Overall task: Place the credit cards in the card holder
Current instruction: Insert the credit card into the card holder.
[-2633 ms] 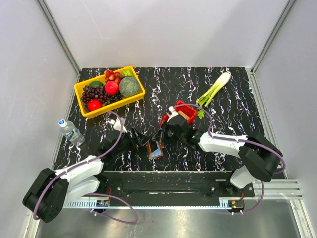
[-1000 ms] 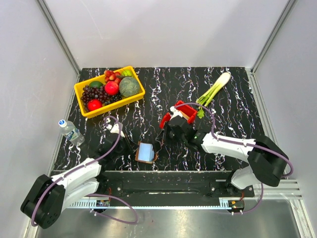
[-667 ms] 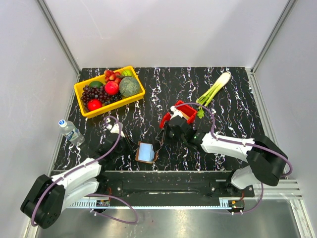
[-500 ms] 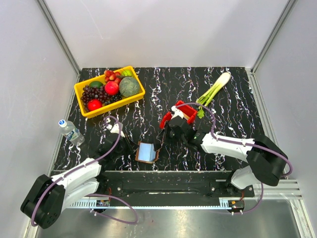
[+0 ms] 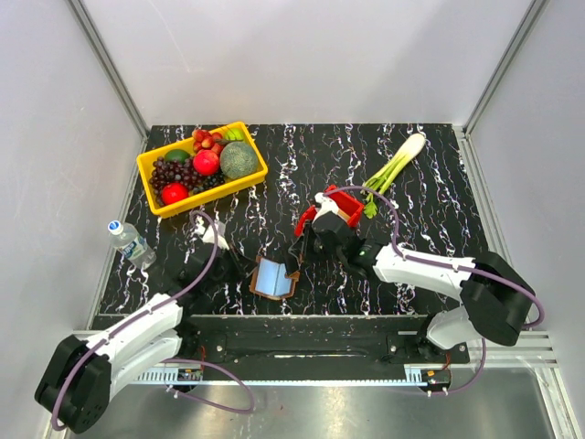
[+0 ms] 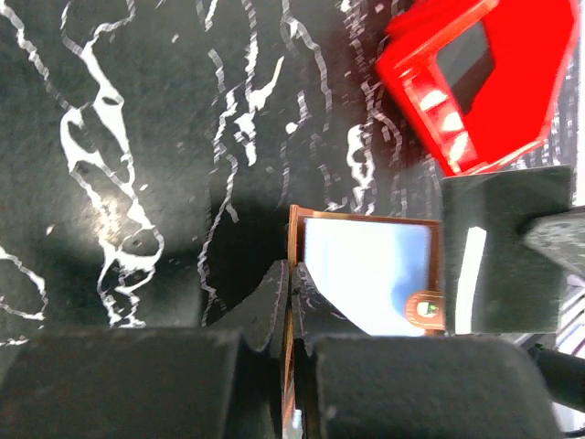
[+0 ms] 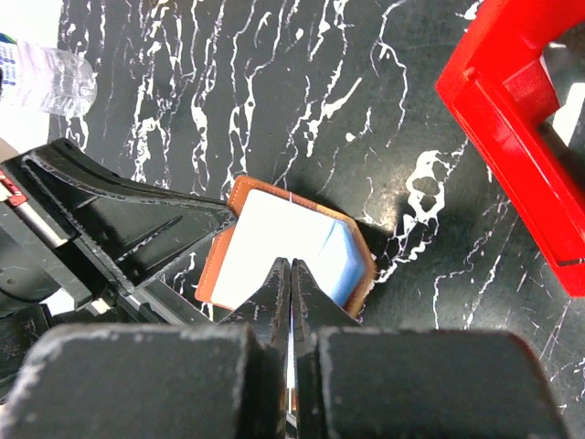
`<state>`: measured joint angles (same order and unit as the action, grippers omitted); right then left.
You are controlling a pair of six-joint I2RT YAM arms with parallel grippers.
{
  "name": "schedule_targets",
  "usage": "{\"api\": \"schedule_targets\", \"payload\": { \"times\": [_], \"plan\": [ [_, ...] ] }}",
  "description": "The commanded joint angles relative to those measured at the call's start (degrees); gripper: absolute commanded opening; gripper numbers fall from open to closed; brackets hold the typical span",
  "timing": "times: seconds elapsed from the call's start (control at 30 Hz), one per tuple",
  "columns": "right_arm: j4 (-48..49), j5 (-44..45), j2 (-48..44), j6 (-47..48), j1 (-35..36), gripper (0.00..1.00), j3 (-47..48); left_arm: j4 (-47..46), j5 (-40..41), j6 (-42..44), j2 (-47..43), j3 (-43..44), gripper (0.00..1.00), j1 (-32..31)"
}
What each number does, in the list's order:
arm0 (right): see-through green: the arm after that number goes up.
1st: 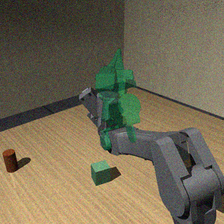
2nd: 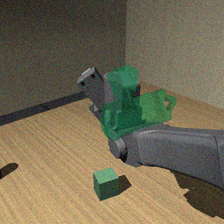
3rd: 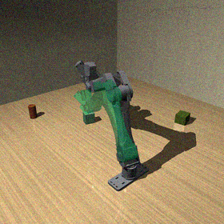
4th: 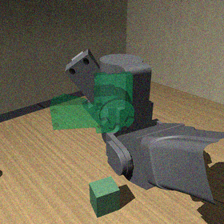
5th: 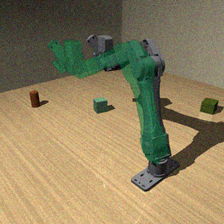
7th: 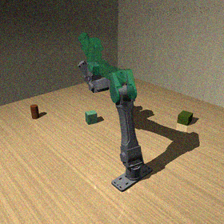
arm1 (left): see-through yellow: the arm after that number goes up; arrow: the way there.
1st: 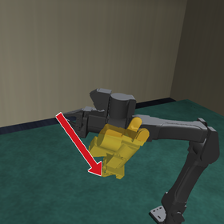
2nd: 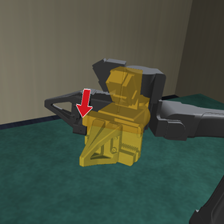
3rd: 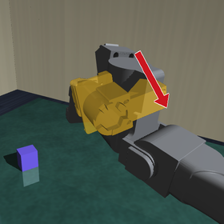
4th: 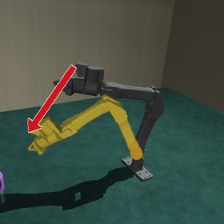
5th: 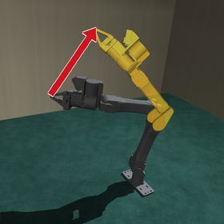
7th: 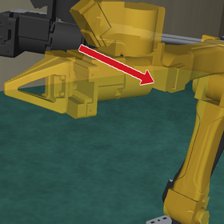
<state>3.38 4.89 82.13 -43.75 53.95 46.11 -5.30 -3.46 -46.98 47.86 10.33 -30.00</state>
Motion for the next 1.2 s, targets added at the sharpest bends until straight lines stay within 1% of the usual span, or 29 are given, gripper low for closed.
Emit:
{"api": "schedule_targets", "payload": {
  "times": [0.0, 0.07, 0.2, 0.47, 0.67, 0.83, 0.93, 1.03, 1.17],
  "plan": [
    [-0.3, 0.91, -0.22, 2.35, 0.19, 0.0, 3.81, 2.48, -1.72, 1.62, -2.33, 7.42, 0.0, -0.06],
    [-0.48, 1.27, 0.49, 2.44, 0.27, 0.0, 4.25, 3.19, -2.25, 2.33, -1.81, 9.0, 0.0, -0.06],
    [-0.91, 2.14, 1.02, 2.09, 0.27, 0.0, 4.6, 2.93, -2.25, 2.33, 0.48, 8.4, 0.0, -0.24],
    [-5.84, 9.61, 0.58, -0.2, 0.1, 0.0, 3.73, 3.28, 0.3, 2.07, 2.15, 5.41, 0.0, -0.32],
    [-7.24, 10.41, 4.26, -0.2, 0.19, 0.0, 5.48, 1.43, 0.48, 1.63, 4.26, 3.12, 0.0, -0.32],
    [-9.53, 11.46, 5.76, 0.68, 0.19, 0.0, 7.68, 0.47, 0.39, 1.45, 3.91, 2.15, 0.0, -0.32],
    [-9.71, 11.29, 4.63, 0.59, 0.19, 0.0, 7.68, 1.17, 0.82, 1.72, 4.44, 2.59, 0.0, -0.32],
    [-7.6, 11.02, 2.08, 1.73, 0.19, 0.0, 7.24, 0.73, 1.7, 1.63, 6.37, 1.98, 0.0, -0.32],
    [-9.26, 10.41, 0.93, 2.96, 0.1, 0.0, 8.82, -0.94, 1.27, 1.1, 6.9, 1.27, 0.0, -0.32]
  ]
}}
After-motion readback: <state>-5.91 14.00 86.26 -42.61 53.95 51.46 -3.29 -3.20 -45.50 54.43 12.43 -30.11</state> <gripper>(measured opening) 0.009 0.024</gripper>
